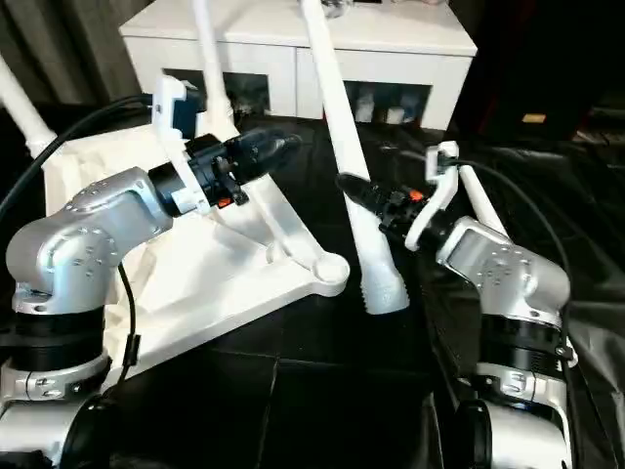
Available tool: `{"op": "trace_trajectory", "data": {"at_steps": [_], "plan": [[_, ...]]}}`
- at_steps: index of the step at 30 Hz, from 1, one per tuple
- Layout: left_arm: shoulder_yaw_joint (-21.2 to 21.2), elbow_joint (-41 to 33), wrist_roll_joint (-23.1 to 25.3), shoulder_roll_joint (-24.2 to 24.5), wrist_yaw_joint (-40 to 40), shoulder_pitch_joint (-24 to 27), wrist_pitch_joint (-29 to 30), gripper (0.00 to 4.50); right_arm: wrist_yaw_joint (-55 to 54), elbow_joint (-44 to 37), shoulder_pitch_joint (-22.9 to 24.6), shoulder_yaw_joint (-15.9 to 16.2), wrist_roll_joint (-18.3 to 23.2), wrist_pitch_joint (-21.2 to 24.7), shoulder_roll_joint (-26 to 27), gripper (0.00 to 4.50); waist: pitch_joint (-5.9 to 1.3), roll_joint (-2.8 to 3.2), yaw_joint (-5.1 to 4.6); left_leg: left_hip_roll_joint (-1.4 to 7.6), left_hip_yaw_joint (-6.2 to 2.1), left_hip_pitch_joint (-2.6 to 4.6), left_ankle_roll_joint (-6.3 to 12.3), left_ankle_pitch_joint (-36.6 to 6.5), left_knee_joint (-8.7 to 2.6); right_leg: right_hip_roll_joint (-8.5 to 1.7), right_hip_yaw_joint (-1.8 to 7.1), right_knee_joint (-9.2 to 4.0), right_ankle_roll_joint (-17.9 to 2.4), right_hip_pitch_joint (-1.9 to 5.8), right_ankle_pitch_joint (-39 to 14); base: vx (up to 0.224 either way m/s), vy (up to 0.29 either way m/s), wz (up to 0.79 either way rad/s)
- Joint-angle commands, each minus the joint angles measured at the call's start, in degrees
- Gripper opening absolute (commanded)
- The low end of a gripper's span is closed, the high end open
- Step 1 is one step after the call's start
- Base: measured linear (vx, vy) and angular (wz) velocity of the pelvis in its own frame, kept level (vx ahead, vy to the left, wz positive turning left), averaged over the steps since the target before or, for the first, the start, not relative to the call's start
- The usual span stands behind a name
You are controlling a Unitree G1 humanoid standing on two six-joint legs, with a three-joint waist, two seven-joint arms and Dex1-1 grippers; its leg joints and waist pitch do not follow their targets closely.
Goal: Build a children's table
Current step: Pick table leg
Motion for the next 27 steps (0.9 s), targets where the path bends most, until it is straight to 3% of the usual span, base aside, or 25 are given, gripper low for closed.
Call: {"op": "trace_trajectory", "data": {"at_steps": [1, 3, 9, 13, 15, 18, 19, 21, 22, 24, 26, 27], "plan": [[0.8, -0.67, -2.89, -0.91, 1.2, -2.15, 2.6, 1.91, 1.5, -3.12, 0.39, -0.04, 2.44, 0.73, -0.03, 1.7, -4.41, -0.97, 0.38, 2.57, -1.03, 0.77, 2.65, -3.34, -3.55, -3.6, 2.18, -3.86, -15.32, 2.99, -4.81, 0.0, 0.0, 0.0], [0.94, -1.09, -4.04, -1.63, 1.73, -2.56, 3.67, 1.91, 2.38, -4.46, 0.59, 0.5, 3.49, 1.21, -0.09, 1.7, -4.42, -1.29, 0.59, 2.56, -1.1, 0.64, 2.83, -2.82, -3.57, -3.65, 2.22, -3.71, -15.04, 3.21, -4.08, 0.0, 0.0, 0.0], [0.6, -1.38, -5.52, -2.14, 3.25, -2.88, 5.08, 1.91, 3.48, -7.21, 0.94, 1.39, 6.37, 2.84, -0.04, 1.7, -4.3, -0.99, 0.81, 2.51, -1.18, 0.61, 2.43, -3.12, -3.65, -3.6, 2.19, -4.02, -13.77, 3.15, -5.91, 0.0, 0.0, 0.0], [0.28, -1.04, -5.88, -2.28, 4.08, -3.18, 5.59, 1.91, 3.55, -9.16, 1.7, 3.06, 6.04, 2.41, -0.36, 1.7, -4.3, -1.1, 0.87, 2.57, -1.19, 0.63, 1.79, -3.16, -3.72, -3.56, 2.2, -4.06, -13.21, 3.11, -5.91, 0.0, 0.0, 0.0], [0.16, -0.4, -5.69, -2.53, 5.22, -3.39, 5.47, 1.91, 2.85, -10.52, 2.3, 5.05, 4.42, 1.06, -0.53, 1.7, -4.28, -1.09, 0.83, 2.57, -1.23, 0.61, 1.56, -3.26, -3.75, -3.61, 2.21, -4.1, -12.94, 3.13, -6.12, 0.0, 0.0, 0.0], [-0.07, 1.46, -4.58, -3.87, 7.84, -3.71, 4.6, 1.91, 0.49, -12.58, 3.22, 10.49, -1.38, -3.65, -0.29, 1.7, -4.22, -1.22, 0.72, 2.53, -1.21, 0.54, 0.54, -3.29, -3.77, -3.6, 2.27, -4.21, -12.06, 3.09, -6.86, 0.0, 0.0, 0.0], [-0.07, 1.46, -4.58, -3.87, 7.84, -3.71, 4.6, 1.91, 0.49, -12.58, 3.22, 10.49, -1.38, -3.65, -0.29, 1.7, -4.22, -1.22, 0.73, 2.55, -1.24, 0.54, 0.47, -3.29, -3.8, -3.65, 2.28, -4.26, -11.91, 3.1, -6.99, 0.0, 0.0, 0.0], [0.71, 2.93, -4.5, -5.73, 10.51, -4.12, 3.97, 1.91, -2.27, -14.39, 3.6, 15.66, -6.42, -7.49, 0.37, 1.7, -4.22, -1.26, 0.71, 2.58, -1.26, 0.51, 0.4, -3.28, -3.78, -3.74, 2.33, -4.29, -11.75, 3.09, -7.25, 0.0, 0.0, 0.0], [0.71, 2.93, -4.5, -5.73, 10.51, -4.12, 3.97, 1.91, -2.27, -14.39, 3.6, 15.66, -6.42, -7.49, 0.37, 1.7, -4.2, -1.67, 0.58, 2.56, -1.2, 0.41, 0.42, -3.08, -3.75, -3.64, 2.35, -4.31, -11.56, 3.14, -7.05, 0.0, 0.0, 0.0], [0.92, 3.29, -4.33, -6.07, 11.21, -4.26, 3.69, 1.91, -3.29, -14.58, 3.46, 17.29, -8.13, -8.56, 0.54, 1.7, -4.27, -1.47, 0.68, 2.59, -1.3, 0.43, 0.68, -2.62, -3.75, -3.75, 2.36, -4.11, -11.46, 3.13, -6.6, 0.0, 0.0, 0.0], [1.46, 4.29, -3.61, -6.41, 13.62, -4.39, 3.29, 1.91, -5.95, -13.83, 2.59, 21.15, -13.11, -12.95, 0.7, 1.7, -4.24, -2.17, 0.57, 2.61, -1.19, 0.47, 0.98, -2.43, -3.76, -3.67, 2.35, -4.1, -11.46, 3.07, -5.93, 0.0, 0.0, 0.0], [1.46, 4.29, -3.61, -6.41, 13.62, -4.39, 3.29, 1.91, -5.95, -13.83, 2.59, 21.15, -13.11, -12.95, 0.7, 1.7, -4.27, -1.91, 0.6, 2.67, -1.27, 0.49, 0.8, -2.27, -3.74, -3.72, 2.34, -3.95, -11.51, 3.01, -5.82, 0.0, 0.0, 0.0]]}}
